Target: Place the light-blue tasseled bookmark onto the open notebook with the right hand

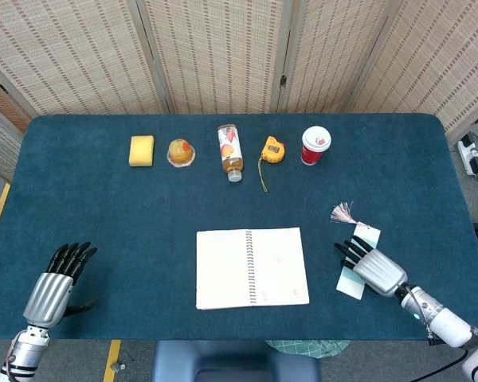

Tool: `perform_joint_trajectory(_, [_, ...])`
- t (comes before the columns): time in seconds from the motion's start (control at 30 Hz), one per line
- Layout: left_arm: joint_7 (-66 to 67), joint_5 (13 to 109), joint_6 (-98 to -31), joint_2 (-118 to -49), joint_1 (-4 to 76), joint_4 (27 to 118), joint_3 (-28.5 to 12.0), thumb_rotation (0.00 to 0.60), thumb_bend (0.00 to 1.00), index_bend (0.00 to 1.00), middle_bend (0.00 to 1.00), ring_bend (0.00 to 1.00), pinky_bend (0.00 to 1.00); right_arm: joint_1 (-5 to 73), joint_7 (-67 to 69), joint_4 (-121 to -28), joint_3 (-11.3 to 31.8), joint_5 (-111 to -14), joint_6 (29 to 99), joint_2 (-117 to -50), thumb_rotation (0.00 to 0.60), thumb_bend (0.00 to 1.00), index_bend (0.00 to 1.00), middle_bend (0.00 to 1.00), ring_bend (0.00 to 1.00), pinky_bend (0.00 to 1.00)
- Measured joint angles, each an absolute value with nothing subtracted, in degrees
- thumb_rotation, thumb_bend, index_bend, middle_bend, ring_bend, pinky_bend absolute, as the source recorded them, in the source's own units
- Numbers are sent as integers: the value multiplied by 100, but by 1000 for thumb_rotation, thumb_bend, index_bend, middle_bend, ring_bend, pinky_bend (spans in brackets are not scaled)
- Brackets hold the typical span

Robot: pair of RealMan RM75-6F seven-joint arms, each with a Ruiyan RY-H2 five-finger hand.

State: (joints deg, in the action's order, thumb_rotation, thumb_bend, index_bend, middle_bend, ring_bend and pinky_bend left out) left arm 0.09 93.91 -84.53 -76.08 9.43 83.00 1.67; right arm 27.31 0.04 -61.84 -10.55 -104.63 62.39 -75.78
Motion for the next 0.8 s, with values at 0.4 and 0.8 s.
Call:
perform_joint_trajectory(0.4, [-12,9379,-8452,-7598,946,8303,160,600,136,141,106,33,47,2758,-65,-6157,-1090,-10429,6265,-7652,600,290,347,0,0,0])
perform_joint_trajectory(0.8, [-14,9418,-8490,-7580,937,8333,175,600,136,141,106,32,47,2680,-106,-6087,-1077,-10383,6497,-7686,600,290,428,0,0,0])
